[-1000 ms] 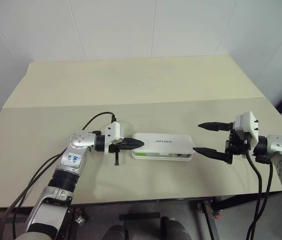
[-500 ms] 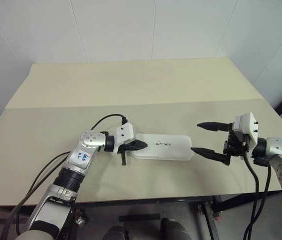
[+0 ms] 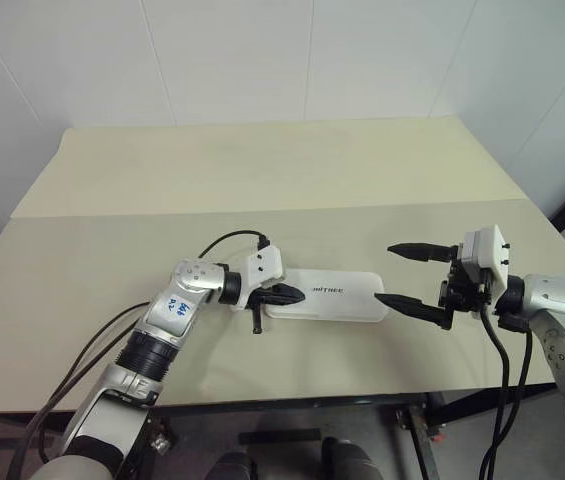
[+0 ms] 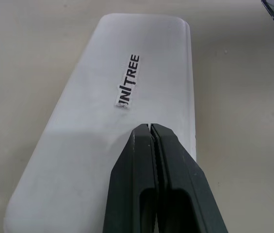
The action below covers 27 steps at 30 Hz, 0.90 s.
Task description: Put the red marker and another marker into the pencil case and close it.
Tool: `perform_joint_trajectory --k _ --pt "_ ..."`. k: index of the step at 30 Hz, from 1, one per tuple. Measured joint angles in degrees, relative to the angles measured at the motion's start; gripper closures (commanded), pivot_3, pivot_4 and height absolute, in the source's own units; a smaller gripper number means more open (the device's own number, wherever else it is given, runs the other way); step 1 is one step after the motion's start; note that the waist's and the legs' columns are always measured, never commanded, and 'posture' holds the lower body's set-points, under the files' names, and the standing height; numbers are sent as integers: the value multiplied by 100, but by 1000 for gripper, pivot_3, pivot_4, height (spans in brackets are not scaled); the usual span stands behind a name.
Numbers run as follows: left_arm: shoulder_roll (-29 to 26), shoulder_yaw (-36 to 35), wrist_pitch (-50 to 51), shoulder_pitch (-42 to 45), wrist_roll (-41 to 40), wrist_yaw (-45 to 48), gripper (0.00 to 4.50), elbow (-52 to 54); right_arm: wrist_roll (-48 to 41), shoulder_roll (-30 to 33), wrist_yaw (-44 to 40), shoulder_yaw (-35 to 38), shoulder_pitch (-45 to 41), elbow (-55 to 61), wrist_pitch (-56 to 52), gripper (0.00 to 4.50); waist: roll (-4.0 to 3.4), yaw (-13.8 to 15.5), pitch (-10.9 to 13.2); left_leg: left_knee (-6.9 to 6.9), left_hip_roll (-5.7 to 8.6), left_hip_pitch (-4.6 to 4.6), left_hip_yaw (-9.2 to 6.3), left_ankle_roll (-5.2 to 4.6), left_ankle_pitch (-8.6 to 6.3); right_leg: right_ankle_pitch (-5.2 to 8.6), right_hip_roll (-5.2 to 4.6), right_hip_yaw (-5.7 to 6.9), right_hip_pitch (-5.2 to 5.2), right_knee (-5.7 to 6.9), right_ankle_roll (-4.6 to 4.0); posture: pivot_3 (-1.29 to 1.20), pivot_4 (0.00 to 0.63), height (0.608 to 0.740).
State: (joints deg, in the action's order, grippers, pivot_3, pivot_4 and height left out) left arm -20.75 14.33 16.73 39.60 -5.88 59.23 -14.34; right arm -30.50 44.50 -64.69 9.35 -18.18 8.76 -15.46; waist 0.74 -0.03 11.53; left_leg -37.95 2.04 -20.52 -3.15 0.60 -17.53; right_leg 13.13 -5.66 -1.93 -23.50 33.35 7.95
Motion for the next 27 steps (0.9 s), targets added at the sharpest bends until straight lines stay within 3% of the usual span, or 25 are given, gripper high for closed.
perform_joint_trajectory --k 4,7,10,16,22,27 --pt "17 -659 154 -144 -688 -18 4452 60 39 -12 -95 -31 -178 -238 138 0 3 -42 3 3 -9 -13 0 5 -3 1 3 0 -25 7 -2 0 150 740" --pt "-443 -1273 260 -275 -1211 204 4452 280 151 -17 -180 -48 -276 -511 301 0 3 -90 3 12 -17 -12 6 11 -6 5 9 1 -32 9 -8 0 150 740" --pt "-767 -1643 399 -370 -1560 431 3893 343 225 -20 -287 -47 -386 -749 467 0 2 -76 3 16 -14 -12 14 8 -8 5 7 2 -30 1 -8 0 150 740" --pt "-1600 -2310 154 -786 -1974 1041 1941 355 337 29 -490 -26 -559 -1263 713 0 6 -71 7 27 -19 -15 16 9 -12 7 7 3 -35 -6 -11 0 150 740" --pt "-1604 -2513 -128 -984 -2136 1086 43 516 353 225 -775 -14 -616 -1570 765 0 6 0 8 38 -18 -19 17 7 -13 6 4 5 -34 -35 -10 0 150 740" --pt "-1609 -2511 -82 -1005 -2192 1084 43 578 427 328 -953 -5 -821 -1877 810 0 6 -20 8 45 -20 -22 25 6 -15 5 5 3 -41 -37 -9 0 150 740"
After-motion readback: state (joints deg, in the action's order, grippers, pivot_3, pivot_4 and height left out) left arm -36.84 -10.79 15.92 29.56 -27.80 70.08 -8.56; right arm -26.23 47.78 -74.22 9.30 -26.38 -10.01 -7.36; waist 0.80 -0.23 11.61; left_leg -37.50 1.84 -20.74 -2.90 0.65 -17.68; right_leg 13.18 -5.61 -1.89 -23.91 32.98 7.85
